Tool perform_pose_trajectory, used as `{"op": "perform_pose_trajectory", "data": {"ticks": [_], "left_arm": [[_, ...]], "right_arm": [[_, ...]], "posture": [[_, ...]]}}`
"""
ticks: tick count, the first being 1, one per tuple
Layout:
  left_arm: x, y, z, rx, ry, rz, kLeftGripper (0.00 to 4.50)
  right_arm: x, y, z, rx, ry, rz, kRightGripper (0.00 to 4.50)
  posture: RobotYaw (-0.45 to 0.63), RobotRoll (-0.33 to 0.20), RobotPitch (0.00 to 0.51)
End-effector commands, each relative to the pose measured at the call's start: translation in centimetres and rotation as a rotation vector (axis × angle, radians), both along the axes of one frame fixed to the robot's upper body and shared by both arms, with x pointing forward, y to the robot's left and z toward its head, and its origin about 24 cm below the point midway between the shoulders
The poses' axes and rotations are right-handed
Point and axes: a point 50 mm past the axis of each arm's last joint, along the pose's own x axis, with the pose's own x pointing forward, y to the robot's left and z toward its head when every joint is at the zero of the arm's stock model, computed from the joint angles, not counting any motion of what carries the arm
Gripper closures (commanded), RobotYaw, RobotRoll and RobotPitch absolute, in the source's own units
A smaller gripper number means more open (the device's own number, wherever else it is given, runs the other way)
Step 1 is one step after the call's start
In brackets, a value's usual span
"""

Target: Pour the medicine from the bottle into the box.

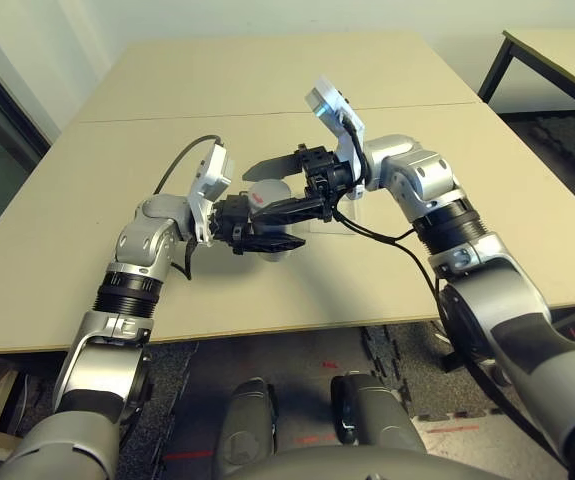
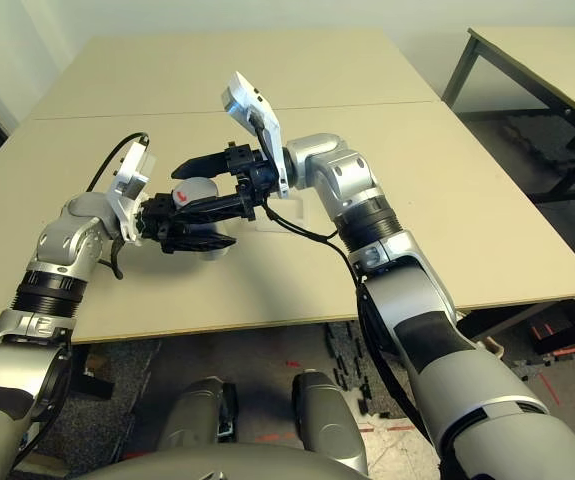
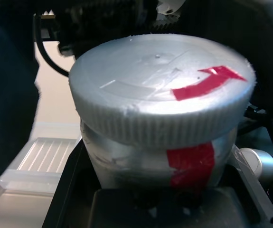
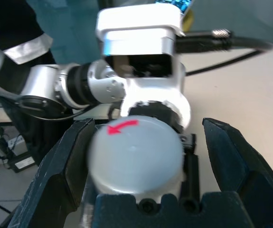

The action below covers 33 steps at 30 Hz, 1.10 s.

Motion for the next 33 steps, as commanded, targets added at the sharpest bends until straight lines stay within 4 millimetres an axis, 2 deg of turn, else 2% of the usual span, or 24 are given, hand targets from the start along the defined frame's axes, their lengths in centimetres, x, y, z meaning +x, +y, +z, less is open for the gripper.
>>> {"op": "perform_pose_trajectory", "data": {"ticks": [1, 11, 24, 29, 33], "left_arm": [[-0.2, 0.0, 0.1, -0.01, -0.004, -0.001, 1.71], [-0.1, 0.7, 0.2, -0.006, -0.014, 0.026, 1.71], [0.1, 1.6, 0.1, 0.008, -0.008, 0.045, 1.71], [0.3, 1.6, 0.1, 0.009, -0.009, 0.048, 1.71], [0.4, 1.4, 0.1, 0.004, -0.009, 0.045, 1.71]], "right_arm": [[0.7, -0.5, 0.4, 0.007, -0.018, -0.043, 0.0], [1.4, -3.7, 0.9, 0.021, -0.015, -0.121, 0.0], [1.3, -8.3, 1.5, 0.004, -0.03, -0.228, 0.0], [0.3, -8.0, 1.8, 0.002, -0.035, -0.188, 0.0], [-0.5, -6.2, 1.8, 0.008, -0.036, -0.127, 0.0]], "posture": [[-0.03, 0.0, 0.045], [-0.04, 0.0, 0.046], [-0.06, 0.0, 0.04], [-0.06, 0.0, 0.039], [-0.06, 0.0, 0.04]]}}
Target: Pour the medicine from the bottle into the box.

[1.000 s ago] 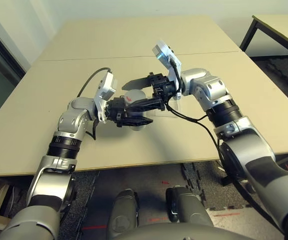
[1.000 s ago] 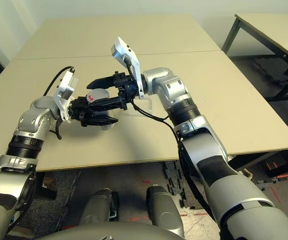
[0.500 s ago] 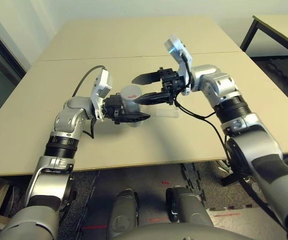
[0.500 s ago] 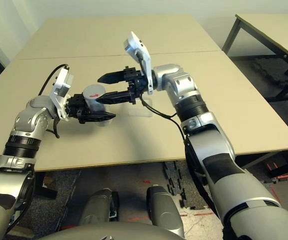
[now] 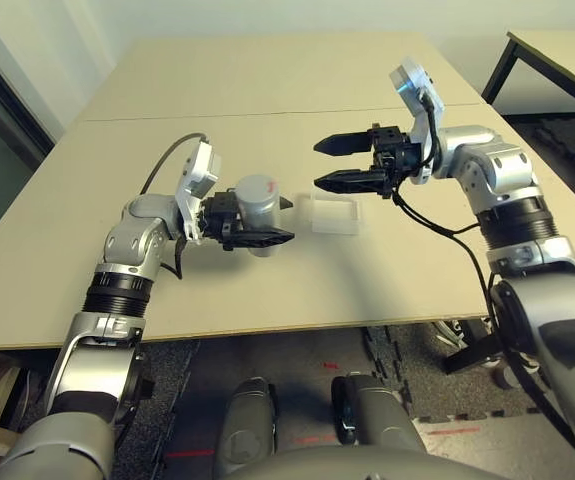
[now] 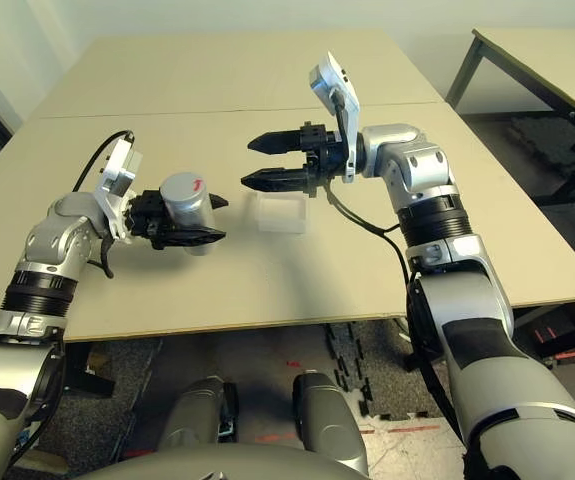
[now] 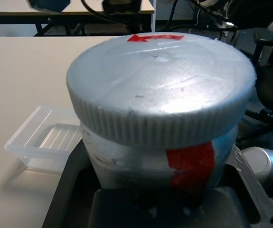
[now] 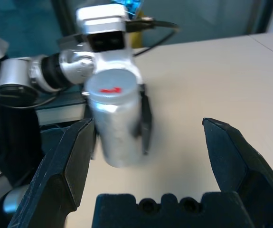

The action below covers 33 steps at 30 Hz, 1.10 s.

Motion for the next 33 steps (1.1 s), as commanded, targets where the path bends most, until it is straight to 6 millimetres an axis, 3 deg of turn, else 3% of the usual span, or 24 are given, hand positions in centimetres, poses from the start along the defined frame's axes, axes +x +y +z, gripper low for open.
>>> {"op": "perform_pose_trajectory", "data": {"ticks": [1, 15, 33], "left_arm": [[0.1, -0.2, 0.1, 0.004, -0.008, -0.012, 1.71], [0.0, -0.5, 0.0, -0.005, -0.014, -0.009, 1.71], [0.0, -0.6, -0.2, -0.008, -0.015, -0.009, 1.71]], "right_arm": [[-0.8, 1.6, 0.1, 0.001, -0.004, 0.059, 0.0], [-0.4, 6.3, -0.5, -0.035, -0.037, 0.112, 0.0], [-0.2, 8.3, -0.7, -0.018, -0.041, 0.127, 0.0]], "posture": [[-0.06, 0.0, 0.04], [-0.04, 0.0, 0.045], [-0.04, 0.0, 0.048]]}}
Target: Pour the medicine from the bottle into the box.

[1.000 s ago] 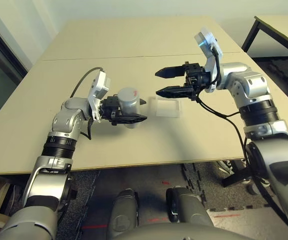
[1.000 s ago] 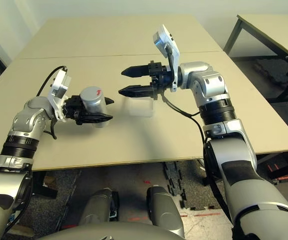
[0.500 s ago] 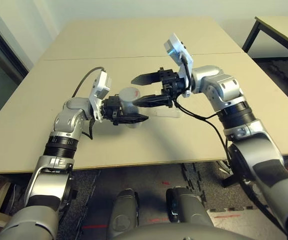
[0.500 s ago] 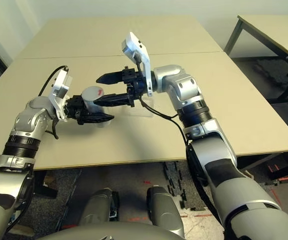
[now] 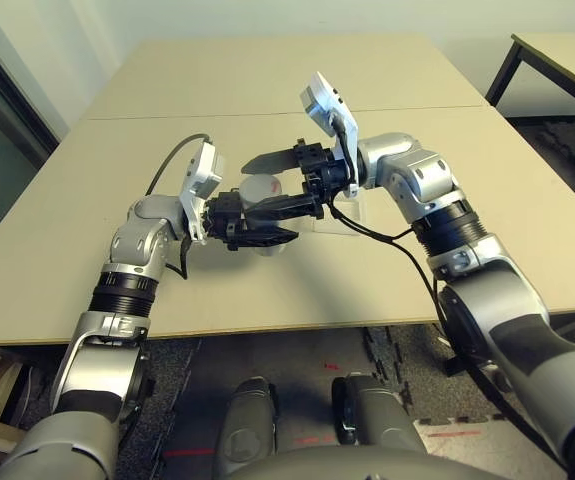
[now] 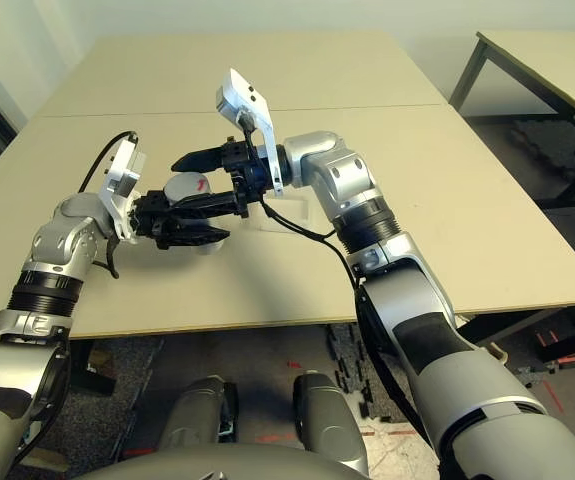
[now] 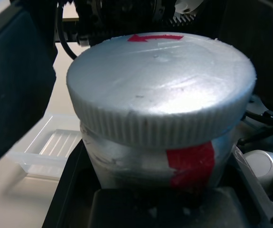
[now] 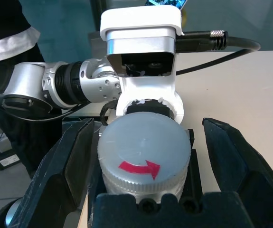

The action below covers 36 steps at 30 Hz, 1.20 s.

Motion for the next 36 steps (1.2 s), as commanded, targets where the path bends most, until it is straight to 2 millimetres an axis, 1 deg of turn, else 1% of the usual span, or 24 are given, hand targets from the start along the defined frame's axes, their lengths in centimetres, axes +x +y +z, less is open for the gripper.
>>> {"op": "perform_pose_trajectory", "data": {"ticks": [1, 6, 12, 20, 26, 28, 36], "left_arm": [[-0.1, -0.1, -0.1, 0.008, -0.001, -0.002, 1.71], [-0.1, -0.1, -0.1, 0.009, -0.001, -0.004, 1.71], [-0.1, -0.1, 0.0, 0.008, 0.0, -0.002, 1.71], [0.1, -0.1, 0.0, 0.009, 0.001, -0.001, 1.71], [0.1, -0.2, 0.0, 0.008, 0.001, -0.004, 1.71], [0.2, -0.2, 0.0, 0.008, 0.001, -0.005, 1.71], [0.3, -0.3, 0.0, 0.007, -0.002, -0.012, 1.71]], "right_arm": [[0.3, 0.3, 0.4, 0.001, -0.021, -0.017, 0.0], [0.7, 0.1, 0.5, 0.01, -0.023, -0.037, 0.0], [1.2, -1.0, 0.6, 0.01, -0.025, -0.075, 0.0], [1.6, -3.3, 0.7, 0.008, -0.03, -0.127, 0.0], [1.7, -5.4, 1.1, 0.013, -0.035, -0.176, 0.0], [1.9, -6.3, 1.3, 0.014, -0.038, -0.206, 0.0], [2.9, -8.7, 1.5, 0.006, -0.047, -0.314, 0.0]], "posture": [[-0.04, 0.0, 0.048], [-0.04, 0.0, 0.048], [-0.04, 0.0, 0.049], [-0.05, 0.0, 0.048], [-0.06, 0.0, 0.046], [-0.06, 0.0, 0.045], [-0.06, 0.0, 0.042]]}}
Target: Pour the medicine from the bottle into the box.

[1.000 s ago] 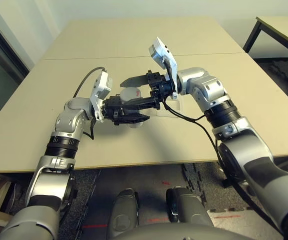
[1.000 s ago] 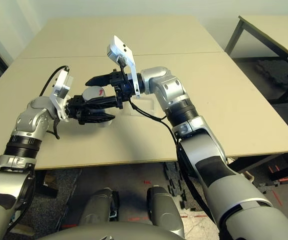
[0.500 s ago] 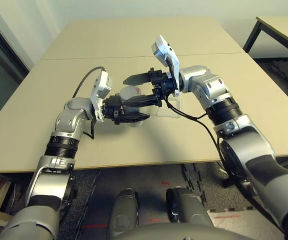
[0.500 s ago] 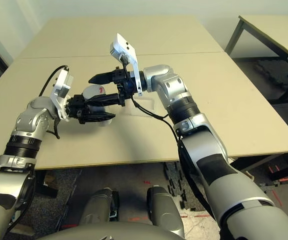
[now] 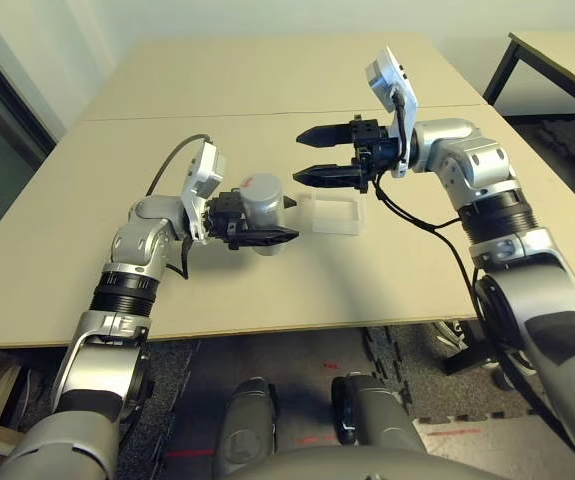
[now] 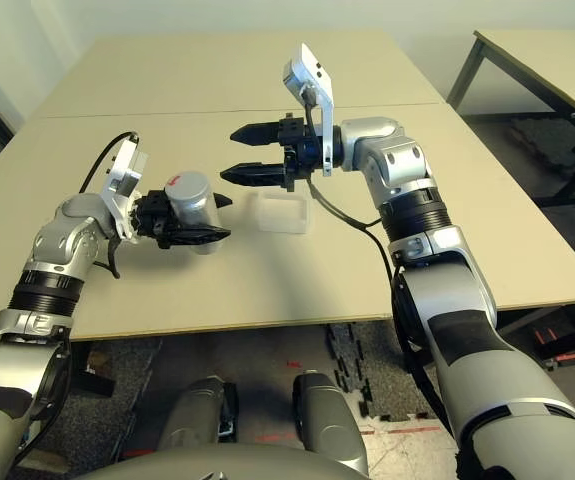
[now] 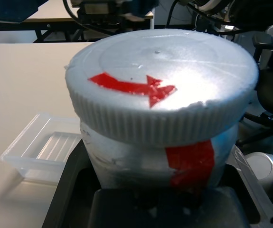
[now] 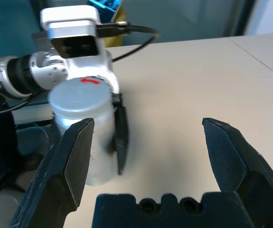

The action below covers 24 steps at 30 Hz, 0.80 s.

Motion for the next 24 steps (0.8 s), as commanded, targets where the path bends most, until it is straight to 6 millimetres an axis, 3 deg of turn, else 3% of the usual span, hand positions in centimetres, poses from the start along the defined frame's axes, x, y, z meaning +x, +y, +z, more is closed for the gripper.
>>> {"op": "perform_pose_trajectory", "data": {"ticks": [1, 9, 16, 24], "left_arm": [[0.2, -0.1, 0.2, 0.012, -0.01, -0.015, 1.71], [0.3, 0.1, 0.3, 0.016, -0.013, -0.012, 1.71], [0.4, 0.2, 0.2, 0.019, -0.012, -0.003, 1.71], [0.6, 0.4, 0.2, 0.018, -0.011, 0.002, 1.71]], "right_arm": [[0.5, -1.1, 0.2, -0.003, -0.012, -0.05, 0.0], [0.2, -1.3, 0.8, 0.019, -0.012, -0.029, 0.0], [-1.4, 0.5, 1.8, 0.036, -0.024, 0.078, 0.0], [-2.8, 2.9, 1.4, 0.021, -0.04, 0.155, 0.0]], "posture": [[-0.06, 0.0, 0.042], [-0.06, 0.0, 0.041], [-0.06, 0.0, 0.041], [-0.07, 0.0, 0.044]]}}
